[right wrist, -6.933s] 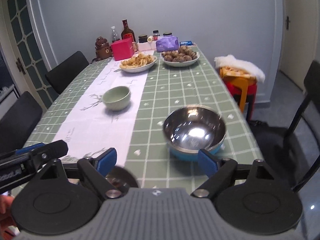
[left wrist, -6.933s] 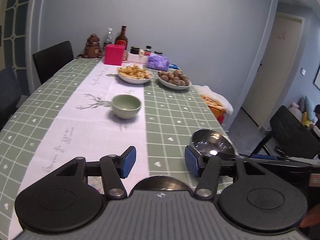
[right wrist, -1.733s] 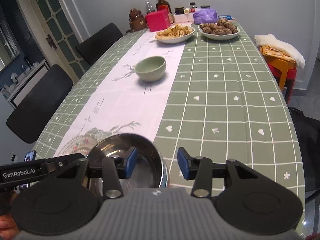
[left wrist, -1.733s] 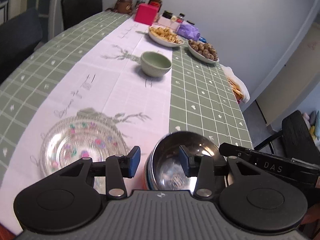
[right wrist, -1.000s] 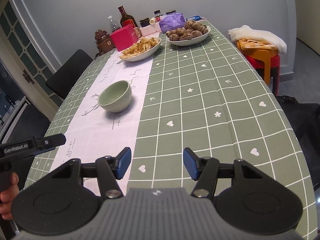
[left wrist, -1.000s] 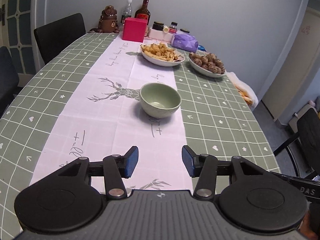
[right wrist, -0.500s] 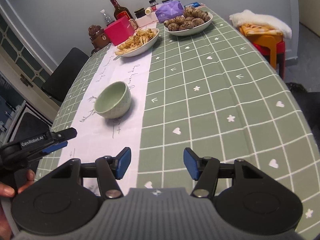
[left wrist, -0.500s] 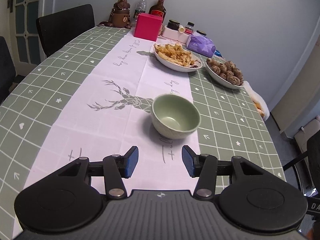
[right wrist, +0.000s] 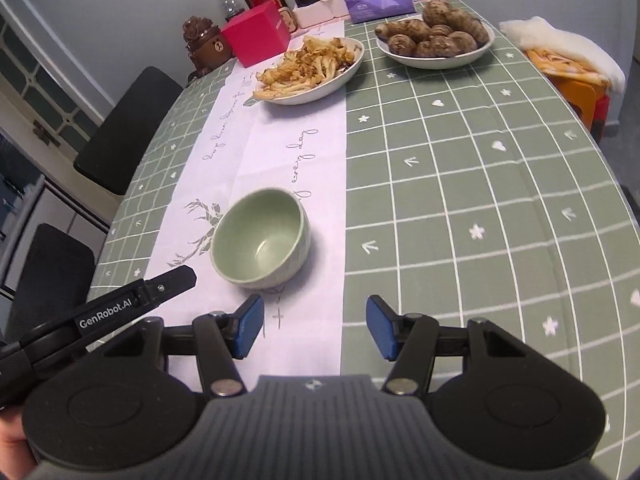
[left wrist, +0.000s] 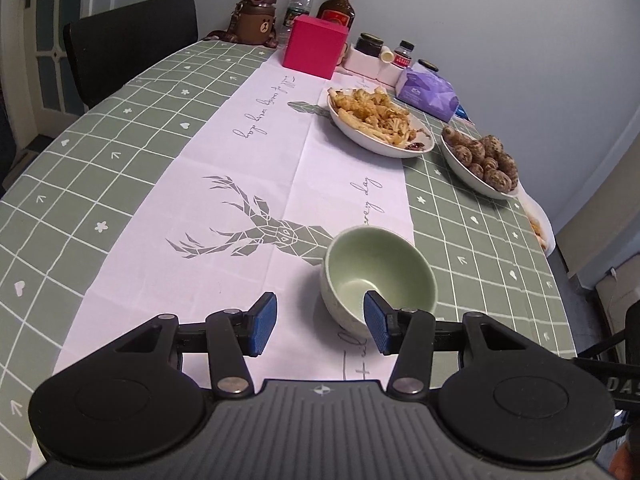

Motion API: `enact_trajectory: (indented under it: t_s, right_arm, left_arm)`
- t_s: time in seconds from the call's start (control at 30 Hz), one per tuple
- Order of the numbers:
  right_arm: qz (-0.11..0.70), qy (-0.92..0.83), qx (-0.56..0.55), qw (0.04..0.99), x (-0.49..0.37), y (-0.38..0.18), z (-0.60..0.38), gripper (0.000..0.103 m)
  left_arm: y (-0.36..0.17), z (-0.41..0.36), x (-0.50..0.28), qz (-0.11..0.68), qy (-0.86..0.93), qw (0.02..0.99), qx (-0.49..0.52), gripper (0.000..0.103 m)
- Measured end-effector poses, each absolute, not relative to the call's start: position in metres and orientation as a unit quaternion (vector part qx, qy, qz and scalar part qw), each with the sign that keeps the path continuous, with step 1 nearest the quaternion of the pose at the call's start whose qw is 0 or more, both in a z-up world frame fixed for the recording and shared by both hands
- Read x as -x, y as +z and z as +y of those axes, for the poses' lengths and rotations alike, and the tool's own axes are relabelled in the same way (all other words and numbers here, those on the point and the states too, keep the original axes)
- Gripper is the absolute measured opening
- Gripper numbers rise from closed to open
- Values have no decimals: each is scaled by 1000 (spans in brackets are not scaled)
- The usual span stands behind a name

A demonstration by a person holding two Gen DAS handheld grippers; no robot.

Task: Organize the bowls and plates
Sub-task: 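Reach both tools to the pale green bowl and grasp its rim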

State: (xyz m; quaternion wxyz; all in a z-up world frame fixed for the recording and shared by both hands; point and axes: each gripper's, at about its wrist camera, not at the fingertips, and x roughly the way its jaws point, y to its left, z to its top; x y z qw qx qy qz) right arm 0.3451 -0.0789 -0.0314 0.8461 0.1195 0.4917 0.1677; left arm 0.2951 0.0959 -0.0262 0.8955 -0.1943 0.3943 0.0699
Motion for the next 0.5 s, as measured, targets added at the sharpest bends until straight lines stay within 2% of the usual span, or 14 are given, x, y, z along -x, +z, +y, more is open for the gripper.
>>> enact_trajectory:
  t_s: [0.13,0.27,0.33,0.43,0.5]
  right_arm:
    - [491,167,-108,848,-363,-40,-65,41]
    - [487,163,-110,851,-378,-50,-57,38]
    - [490,161,-114,849,-384,-55,-53,32]
    - [492,161,-118,847,-391,-61,-48,31]
    - [496,158,-119,846,-394,-66,-44,30]
  left_arm:
    - [-34,98,-306,393,54,894,209,57]
    - [-43,98,-316,398,67,891,206,56]
    - [-47,97,-321,400,72,892,199,53]
    - [-52,97,-326,395,74,895,196,50]
    - [-55,97,-331,401,76,891,198,44]
